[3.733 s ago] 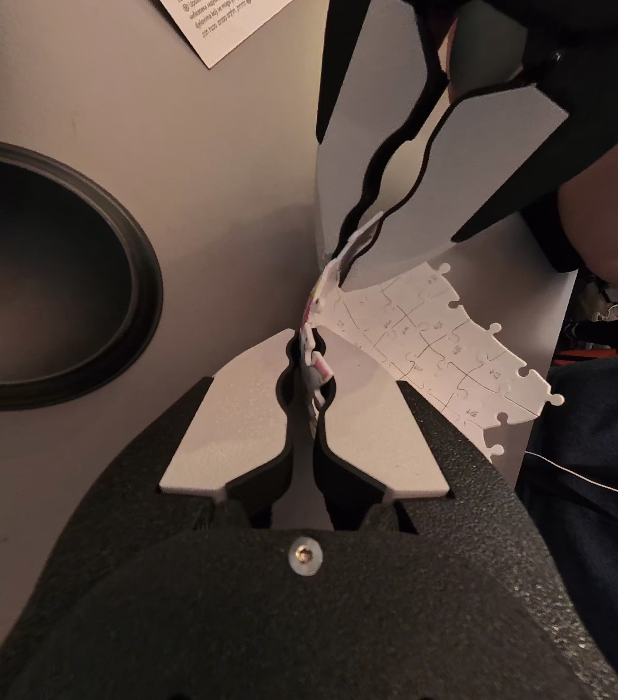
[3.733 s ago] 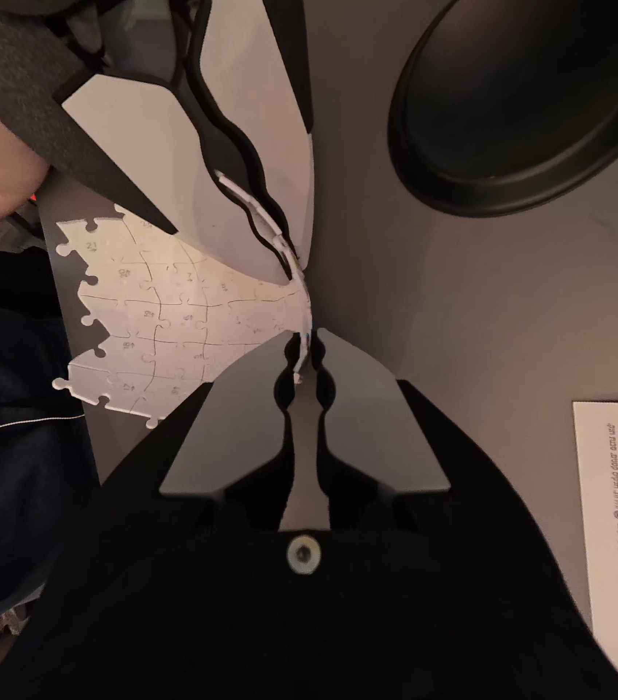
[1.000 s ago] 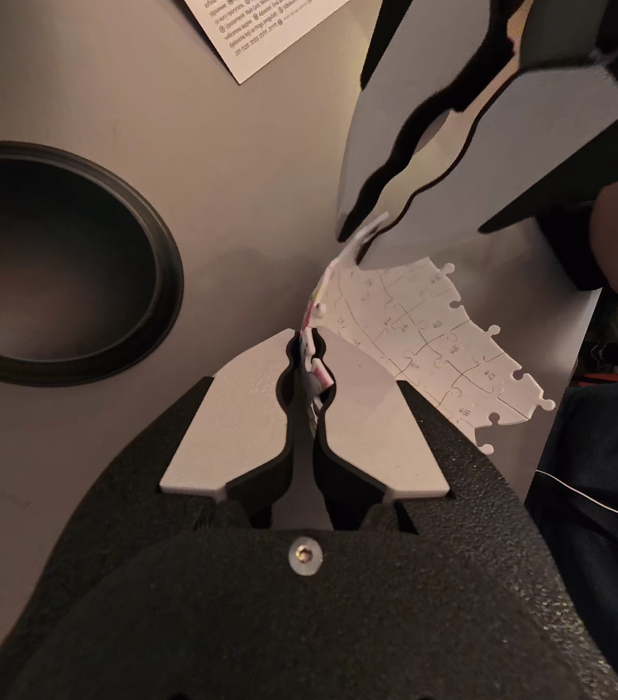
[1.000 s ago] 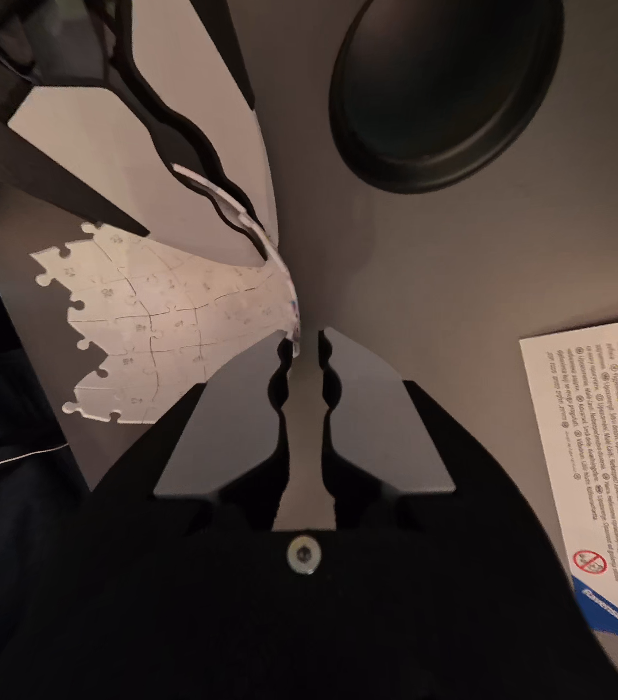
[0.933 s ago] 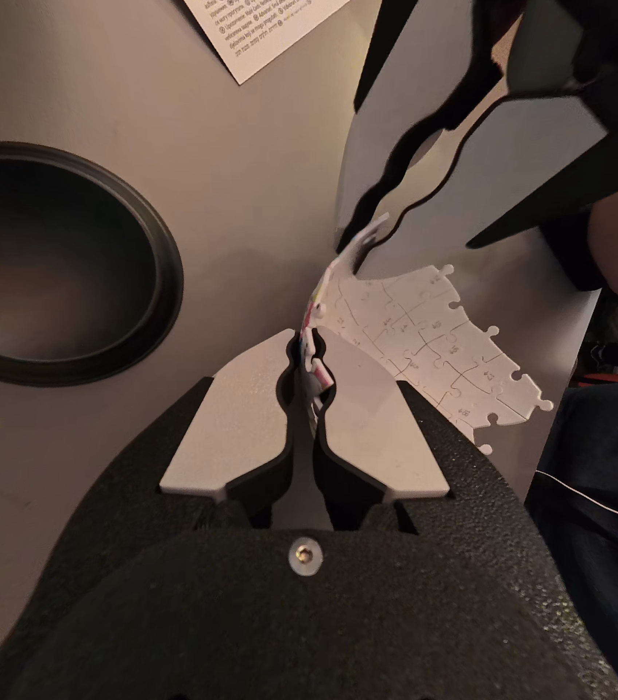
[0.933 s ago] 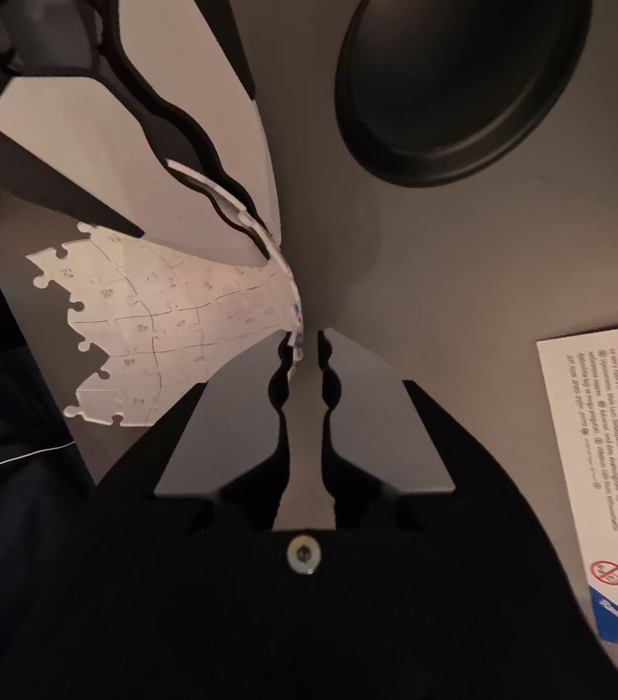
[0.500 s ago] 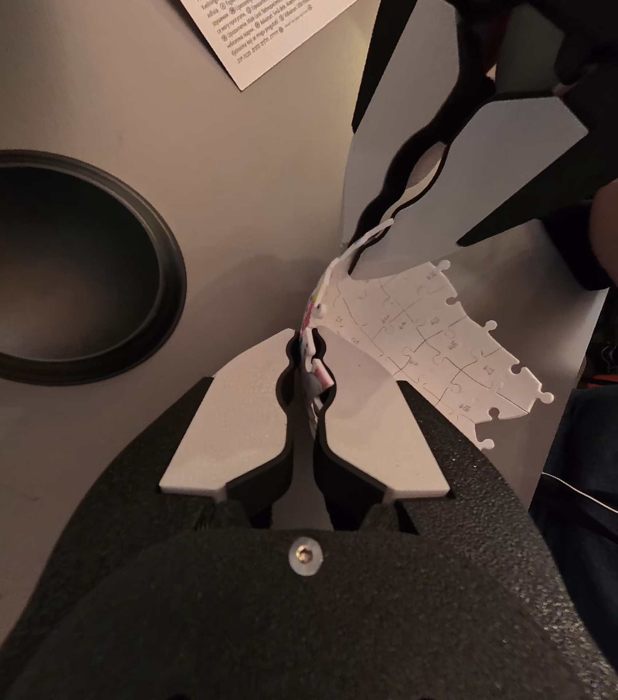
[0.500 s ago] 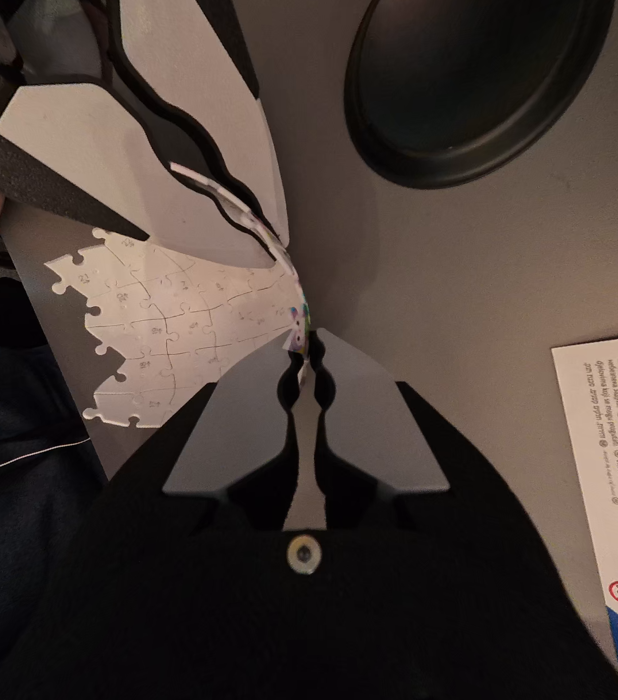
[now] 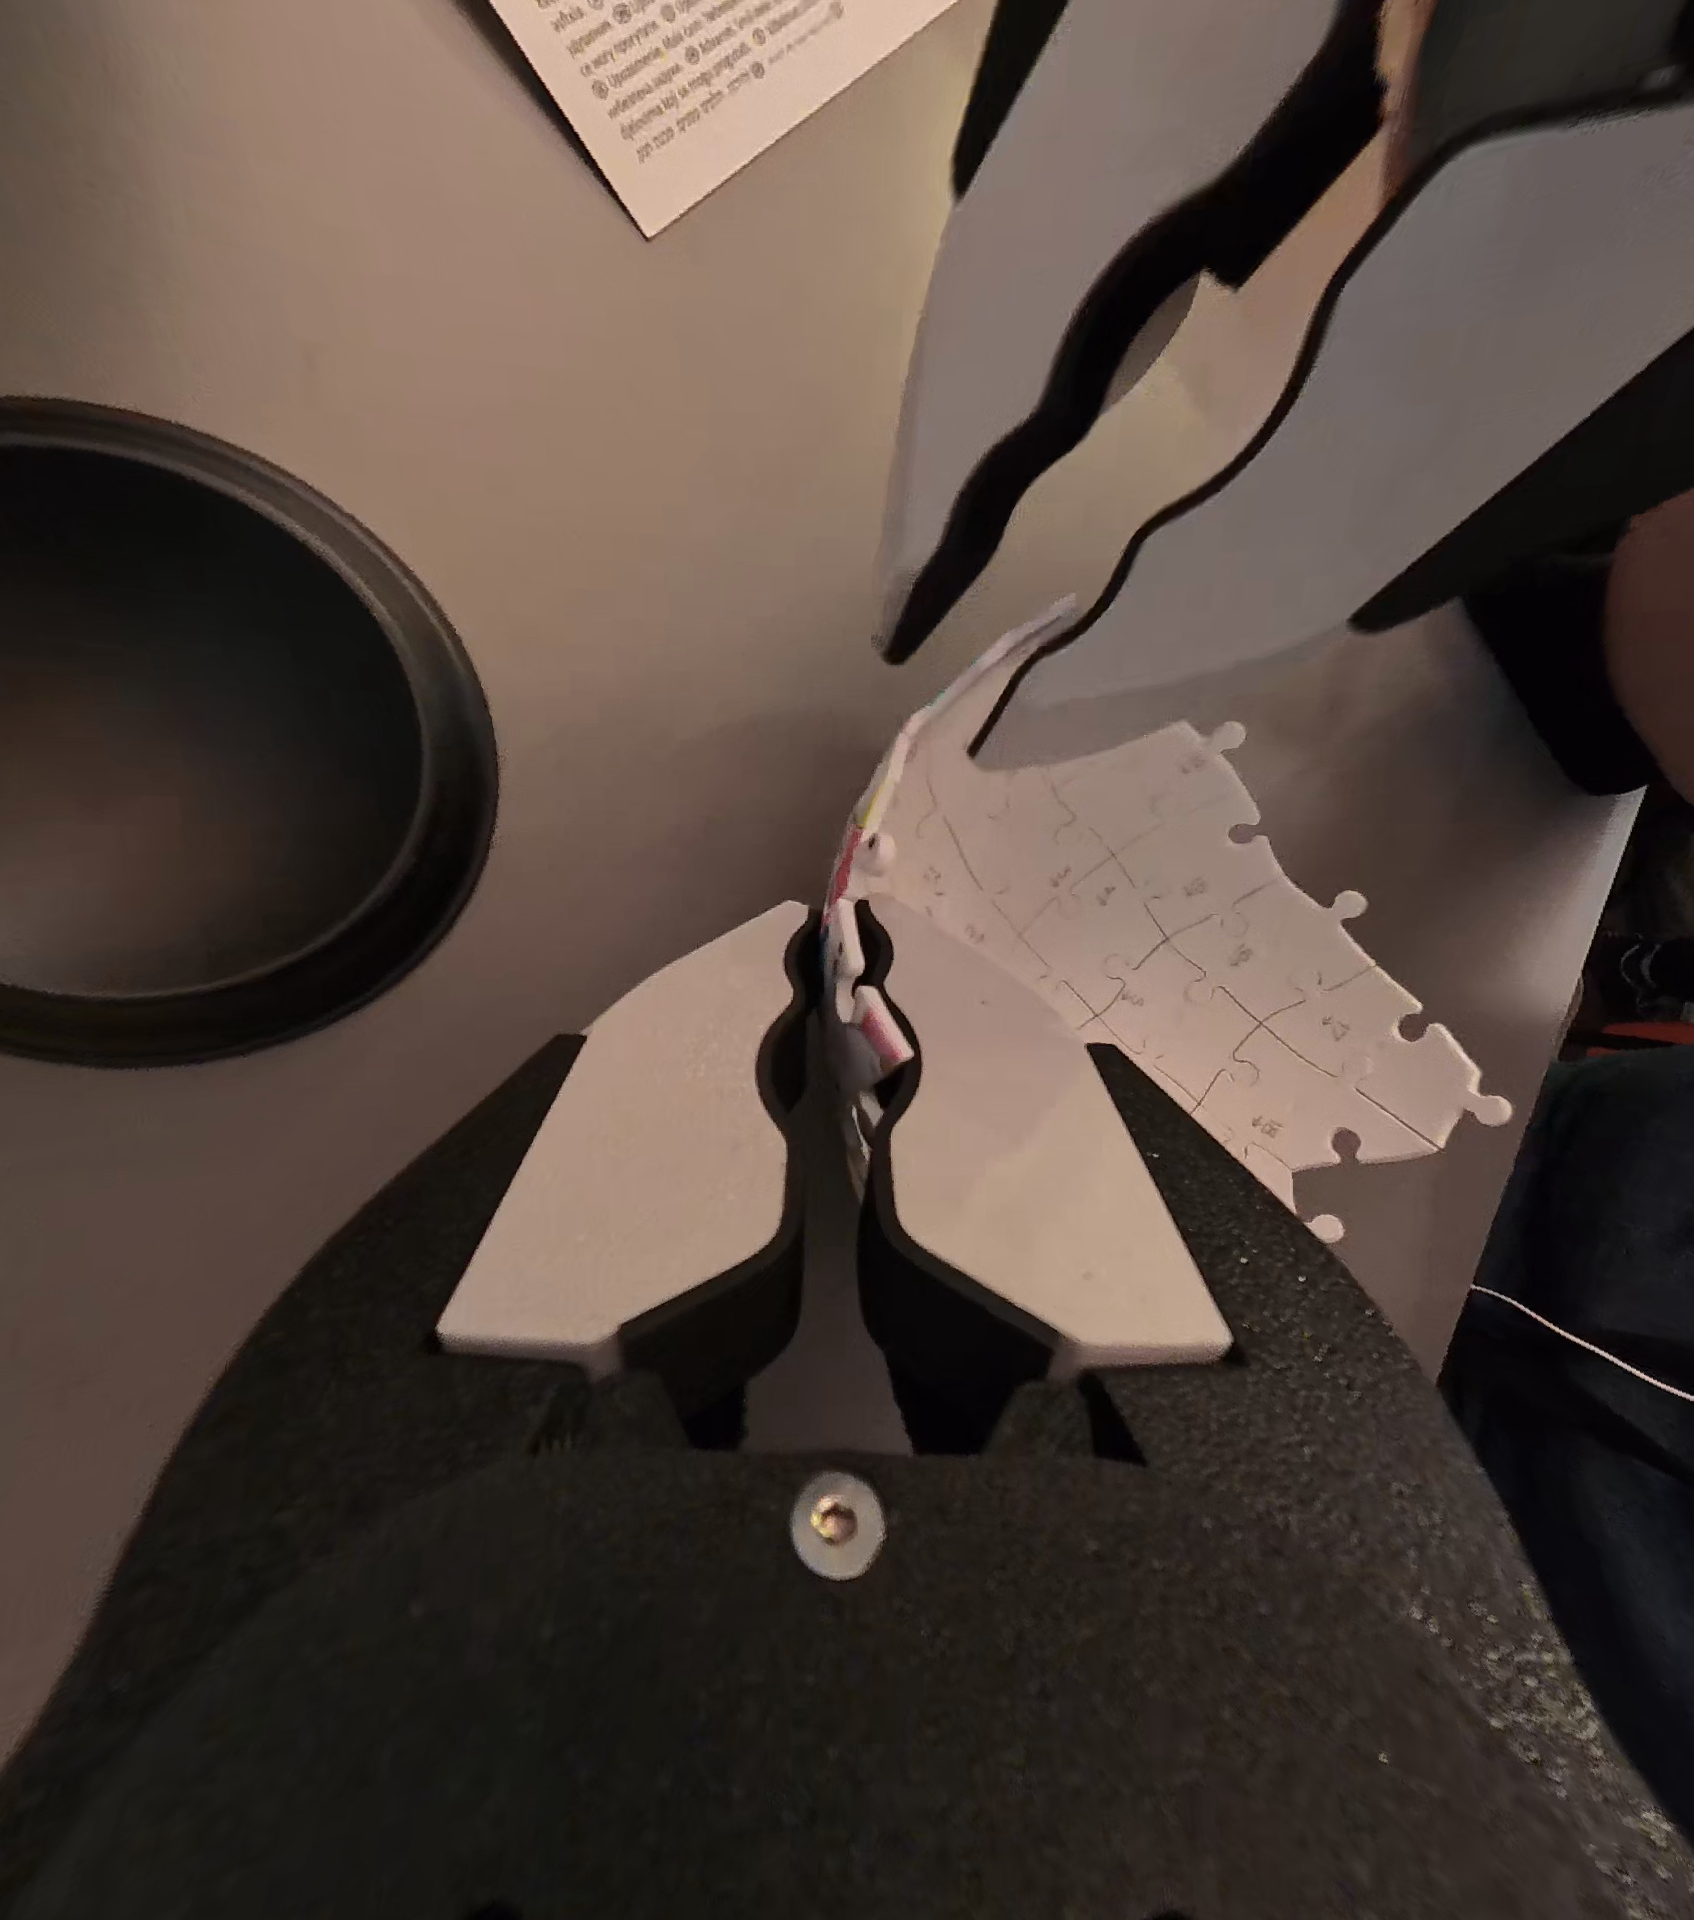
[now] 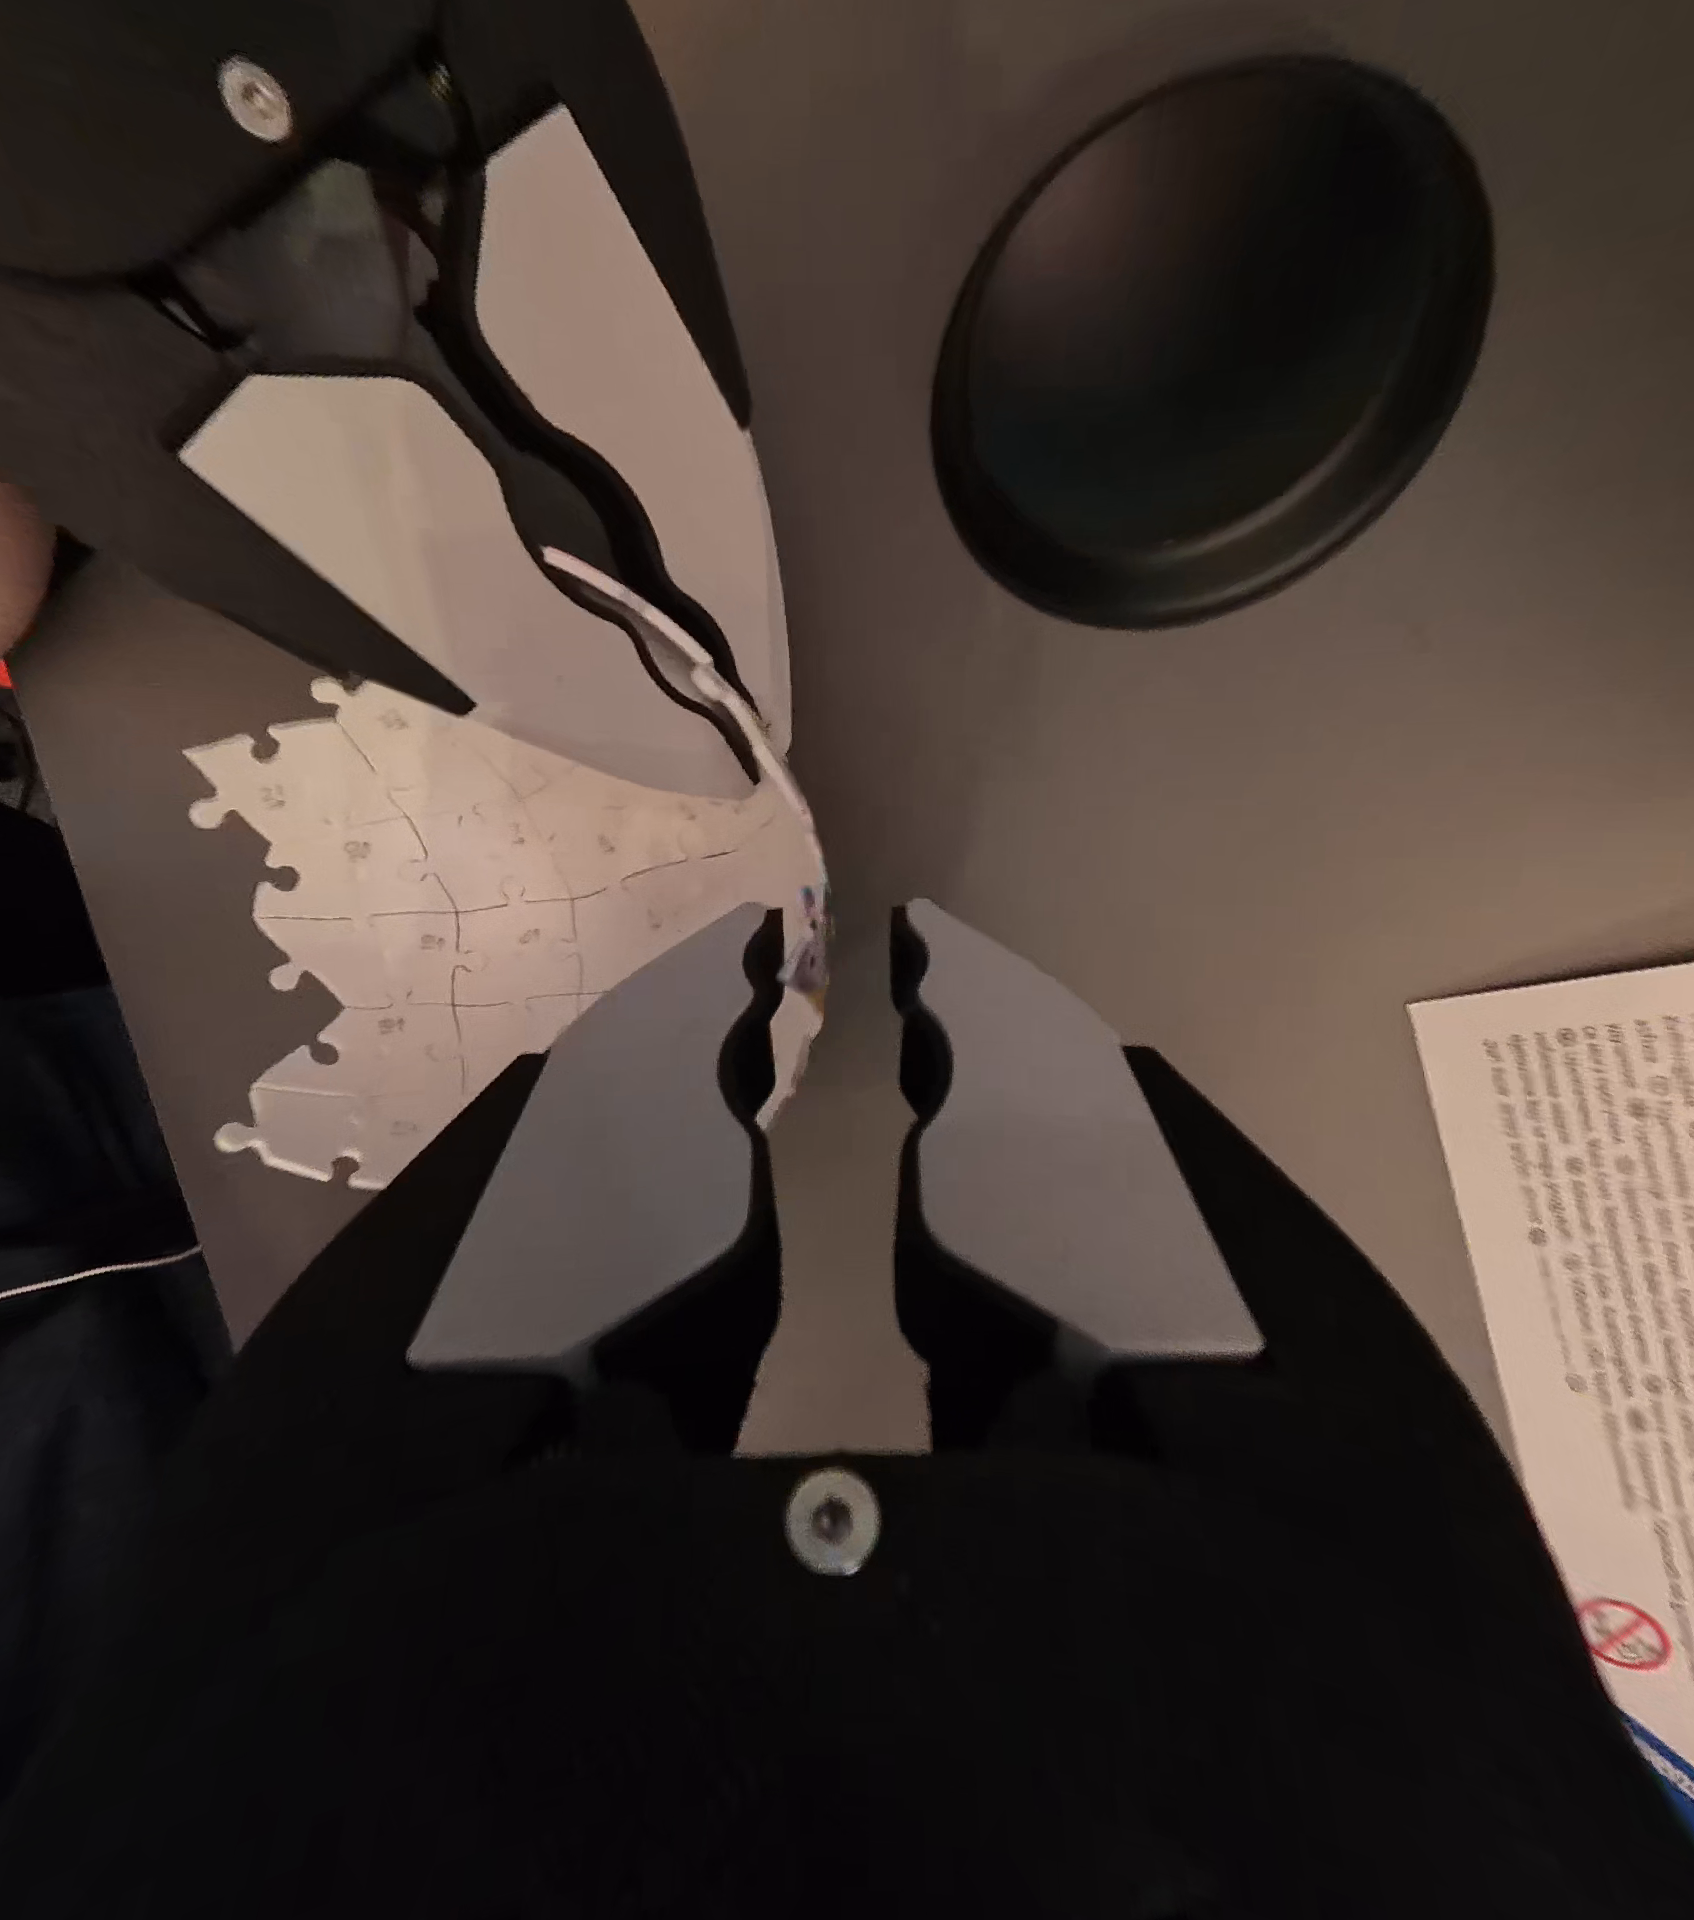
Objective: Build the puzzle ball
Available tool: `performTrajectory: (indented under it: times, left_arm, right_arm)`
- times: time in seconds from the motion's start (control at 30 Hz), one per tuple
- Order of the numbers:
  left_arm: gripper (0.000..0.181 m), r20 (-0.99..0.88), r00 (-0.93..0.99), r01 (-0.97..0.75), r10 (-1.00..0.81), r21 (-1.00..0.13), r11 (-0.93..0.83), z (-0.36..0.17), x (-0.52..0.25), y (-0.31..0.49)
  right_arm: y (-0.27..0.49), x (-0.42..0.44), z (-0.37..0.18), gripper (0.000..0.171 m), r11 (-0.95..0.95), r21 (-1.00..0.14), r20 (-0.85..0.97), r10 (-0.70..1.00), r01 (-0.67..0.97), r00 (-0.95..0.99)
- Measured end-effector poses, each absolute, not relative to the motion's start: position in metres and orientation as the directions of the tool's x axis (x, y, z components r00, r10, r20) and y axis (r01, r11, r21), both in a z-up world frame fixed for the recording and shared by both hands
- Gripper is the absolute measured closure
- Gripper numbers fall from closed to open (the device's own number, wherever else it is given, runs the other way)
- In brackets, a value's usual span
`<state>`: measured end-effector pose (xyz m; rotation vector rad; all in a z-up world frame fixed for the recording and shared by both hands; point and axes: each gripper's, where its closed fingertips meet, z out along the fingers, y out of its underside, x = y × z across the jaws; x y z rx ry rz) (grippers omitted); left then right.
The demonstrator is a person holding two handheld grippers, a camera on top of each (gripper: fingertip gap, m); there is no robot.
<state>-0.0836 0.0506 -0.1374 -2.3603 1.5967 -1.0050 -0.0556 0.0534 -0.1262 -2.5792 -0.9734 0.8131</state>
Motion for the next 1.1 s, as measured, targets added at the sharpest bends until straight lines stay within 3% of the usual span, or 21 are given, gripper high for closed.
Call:
performTrajectory:
  times: [0.3, 0.53, 0.73, 0.8, 1.1]
  left_arm:
    - [0.177, 0.448, 0.222, -0.781, -0.866, -0.450, -0.433, -0.136, -0.084, 0.051]
    - [0.177, 0.446, 0.221, -0.779, -0.867, -0.454, -0.432, -0.135, -0.083, 0.051]
    - [0.177, 0.449, 0.229, -0.784, -0.864, -0.441, -0.437, -0.137, -0.085, 0.051]
    - [0.177, 0.451, 0.230, -0.783, -0.862, -0.440, -0.440, -0.137, -0.085, 0.051]
    - [0.177, 0.451, 0.225, -0.788, -0.863, -0.437, -0.434, -0.137, -0.085, 0.049]
  right_arm:
    - [0.044, -0.063, -0.140, 0.166, -0.743, -0.369, -0.445, 0.669, 0.559, 0.595]
    - [0.044, -0.063, -0.139, 0.165, -0.741, -0.372, -0.448, 0.671, 0.559, 0.591]
    - [0.049, -0.056, -0.127, 0.155, -0.739, -0.407, -0.425, 0.673, 0.537, 0.605]
    - [0.044, -0.052, -0.132, 0.154, -0.743, -0.372, -0.431, 0.669, 0.557, 0.605]
    - [0.033, -0.056, -0.143, 0.165, -0.750, -0.306, -0.477, 0.653, 0.586, 0.588]
